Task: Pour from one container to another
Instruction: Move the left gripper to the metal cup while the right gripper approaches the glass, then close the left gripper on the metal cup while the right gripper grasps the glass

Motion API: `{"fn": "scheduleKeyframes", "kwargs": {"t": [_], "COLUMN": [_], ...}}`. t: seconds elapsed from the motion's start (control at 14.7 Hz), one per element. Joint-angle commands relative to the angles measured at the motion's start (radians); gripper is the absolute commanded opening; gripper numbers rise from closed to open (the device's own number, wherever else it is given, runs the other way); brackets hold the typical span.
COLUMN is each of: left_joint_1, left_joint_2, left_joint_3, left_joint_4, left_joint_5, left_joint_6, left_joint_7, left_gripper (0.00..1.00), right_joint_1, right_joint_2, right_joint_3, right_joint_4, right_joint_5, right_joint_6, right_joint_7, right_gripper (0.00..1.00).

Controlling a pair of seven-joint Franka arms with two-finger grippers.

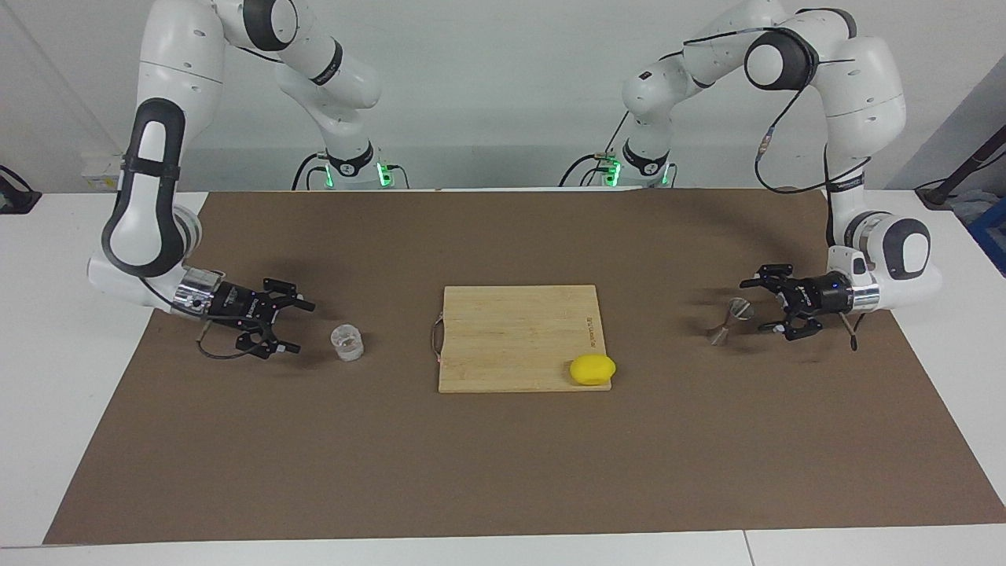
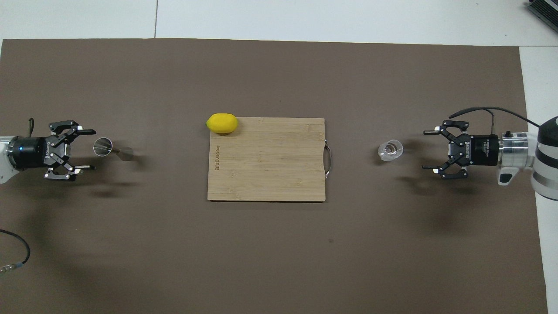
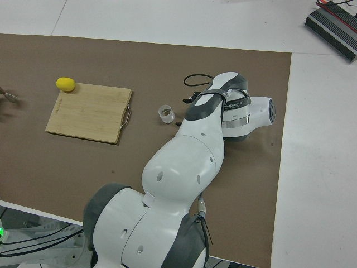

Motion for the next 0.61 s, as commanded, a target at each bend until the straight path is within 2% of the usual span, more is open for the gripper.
{"fn": "scheduleKeyframes", "kwargs": {"t": [0.0, 0.41, 0.55], "left_joint_1": [-0.001, -0.020, -0.020], "left_joint_2": [-0.002, -0.003, -0.003], "left_joint_3": [-0.008, -0.008, -0.008], "left_joint_4": [-0.029, -0.059, -0.059], "left_joint_5": [-0.031, -0.050, -0.050], "left_joint_6": [-0.006, 0.010, 0.012], "left_joint_7": [0.050, 0.068, 0.068], "left_gripper": [1.00, 1.00, 0.97], "right_joint_1": [-0.006, -0.003, 0.001], "right_joint_2": [0.042, 0.132, 0.154], "right_joint_3": [0.003, 0.035, 0.058], "right_joint_4": [0.020, 0.063, 0.074], "right_joint_5": [0.055, 0.089, 0.101], "right_joint_6": [-0.028, -0.045, -0.051], "right_joint_7": [0.014, 0.014, 0.011], "right_gripper": [1.00, 1.00, 1.00]}}
